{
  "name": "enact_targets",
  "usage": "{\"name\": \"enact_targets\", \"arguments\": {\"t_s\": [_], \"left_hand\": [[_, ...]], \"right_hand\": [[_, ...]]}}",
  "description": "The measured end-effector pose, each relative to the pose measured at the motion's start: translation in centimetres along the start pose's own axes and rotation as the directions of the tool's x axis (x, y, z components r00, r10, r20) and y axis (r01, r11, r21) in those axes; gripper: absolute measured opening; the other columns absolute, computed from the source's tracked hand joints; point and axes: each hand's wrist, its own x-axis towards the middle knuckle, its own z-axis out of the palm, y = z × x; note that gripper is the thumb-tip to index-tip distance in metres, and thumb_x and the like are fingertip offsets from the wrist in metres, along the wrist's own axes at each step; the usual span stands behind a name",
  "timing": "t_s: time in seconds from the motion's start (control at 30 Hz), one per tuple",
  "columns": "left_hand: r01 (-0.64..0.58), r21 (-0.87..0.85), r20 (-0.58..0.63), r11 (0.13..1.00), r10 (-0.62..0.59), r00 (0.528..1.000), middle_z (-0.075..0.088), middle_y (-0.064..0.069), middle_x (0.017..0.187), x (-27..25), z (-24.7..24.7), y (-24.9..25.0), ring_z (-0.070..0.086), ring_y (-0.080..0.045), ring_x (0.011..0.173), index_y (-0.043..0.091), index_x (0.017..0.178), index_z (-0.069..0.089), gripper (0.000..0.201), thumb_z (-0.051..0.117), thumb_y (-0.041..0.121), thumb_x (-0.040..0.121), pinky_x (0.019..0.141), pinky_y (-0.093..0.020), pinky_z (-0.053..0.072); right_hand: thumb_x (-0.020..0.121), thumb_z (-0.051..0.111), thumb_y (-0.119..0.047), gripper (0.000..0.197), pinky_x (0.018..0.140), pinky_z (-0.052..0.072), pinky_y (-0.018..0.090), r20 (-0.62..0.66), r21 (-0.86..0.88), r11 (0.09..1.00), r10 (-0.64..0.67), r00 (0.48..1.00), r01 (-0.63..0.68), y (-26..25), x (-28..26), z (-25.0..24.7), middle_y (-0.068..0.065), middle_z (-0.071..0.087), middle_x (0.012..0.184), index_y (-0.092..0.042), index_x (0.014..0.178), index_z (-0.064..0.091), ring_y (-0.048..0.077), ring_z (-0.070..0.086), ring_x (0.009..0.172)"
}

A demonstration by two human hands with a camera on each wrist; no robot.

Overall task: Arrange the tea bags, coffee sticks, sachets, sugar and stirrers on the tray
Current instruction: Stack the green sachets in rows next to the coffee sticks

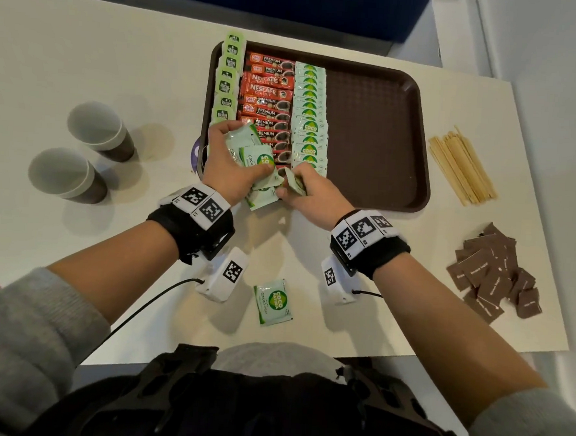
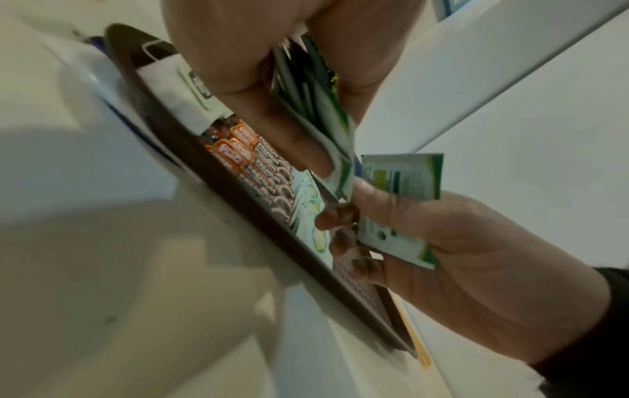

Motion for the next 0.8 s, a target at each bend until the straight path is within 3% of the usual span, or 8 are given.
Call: {"name": "enact_targets", "arguments": {"t_s": [0.1,0.17,0.23,0.3,0.4,0.57,0.8], "left_hand": [[0.01,0.013,0.032,1.0,-0.01,0.999,0.051,-0.009,0.125,-1.0,-0.9,-0.5,0.058,-0.02,0.113,0.029,0.113,0.036,0.075,0.08,0.007,0.058,0.096,-0.045,0.051],[-0.001,0.047,0.044,0.999,-0.001,0.999,0.048,-0.004,0.125,-1.5,-1.2,-1.2,0.055,-0.019,0.115,0.026,0.119,0.035,0.076,0.079,0.0,0.063,0.098,-0.043,0.05],[-0.013,0.074,0.054,0.997,0.009,0.998,0.048,-0.003,0.128,-2.5,-1.4,-1.5,0.054,-0.018,0.116,0.027,0.121,0.035,0.078,0.08,0.006,0.061,0.099,-0.042,0.049],[-0.006,0.089,0.061,0.996,0.001,0.998,0.05,-0.007,0.129,-3.3,-1.6,-1.7,0.057,-0.019,0.114,0.027,0.12,0.035,0.078,0.08,0.013,0.058,0.097,-0.043,0.05],[0.017,0.096,0.038,0.995,-0.02,0.999,0.052,-0.009,0.127,-4.4,-1.6,-2.5,0.059,-0.02,0.111,0.024,0.118,0.034,0.073,0.08,0.004,0.066,0.096,-0.042,0.051],[-0.004,0.148,0.043,0.989,-0.003,0.999,0.051,-0.002,0.12,-6.0,-1.3,-3.7,0.057,-0.019,0.11,0.024,0.118,0.034,0.07,0.079,0.004,0.069,0.096,-0.043,0.05],[-0.008,0.14,0.051,0.99,0.001,0.999,0.05,-0.002,0.12,-6.2,-0.8,-4.0,0.056,-0.021,0.111,0.025,0.118,0.034,0.068,0.079,0.005,0.071,0.095,-0.044,0.051]], "right_hand": [[0.082,0.071,-0.029,0.031,0.06,0.035,0.023,0.032,-0.081,0.996,-0.021,0.999,0.024,0.6,-1.7,1.1,-0.002,0.054,0.092,-0.019,0.094,0.044,0.015,0.05,0.083],[0.074,0.079,-0.026,0.036,0.062,0.038,0.022,0.144,-0.072,0.997,-0.022,0.989,0.033,0.9,-2.9,2.0,-0.002,0.056,0.09,-0.021,0.087,0.047,0.015,0.053,0.081],[0.067,0.084,-0.023,0.042,0.059,0.037,0.019,0.277,-0.112,0.993,-0.012,0.961,0.044,0.9,-4.2,2.8,-0.007,0.055,0.084,-0.028,0.079,0.044,0.01,0.052,0.074],[0.064,0.086,-0.021,0.046,0.058,0.034,0.018,0.359,-0.221,0.971,-0.003,0.934,0.088,0.9,-5.0,3.6,-0.01,0.051,0.083,-0.026,0.082,0.043,0.008,0.049,0.074],[0.062,0.086,-0.02,0.052,0.069,0.038,0.025,0.423,-0.365,0.912,-0.015,0.906,0.185,1.3,-5.9,5.0,-0.002,0.051,0.095,-0.016,0.094,0.045,0.016,0.051,0.088],[0.067,0.082,-0.022,0.055,0.088,0.044,0.032,0.407,-0.445,0.849,-0.092,0.909,0.285,2.7,-6.9,6.3,0.007,0.055,0.114,-0.009,0.111,0.051,0.023,0.051,0.105],[0.068,0.079,-0.014,0.049,0.087,0.041,0.032,0.275,-0.384,0.885,-0.164,0.947,0.264,3.9,-7.0,5.8,0.012,0.053,0.112,-0.004,0.11,0.056,0.026,0.05,0.103]]}}
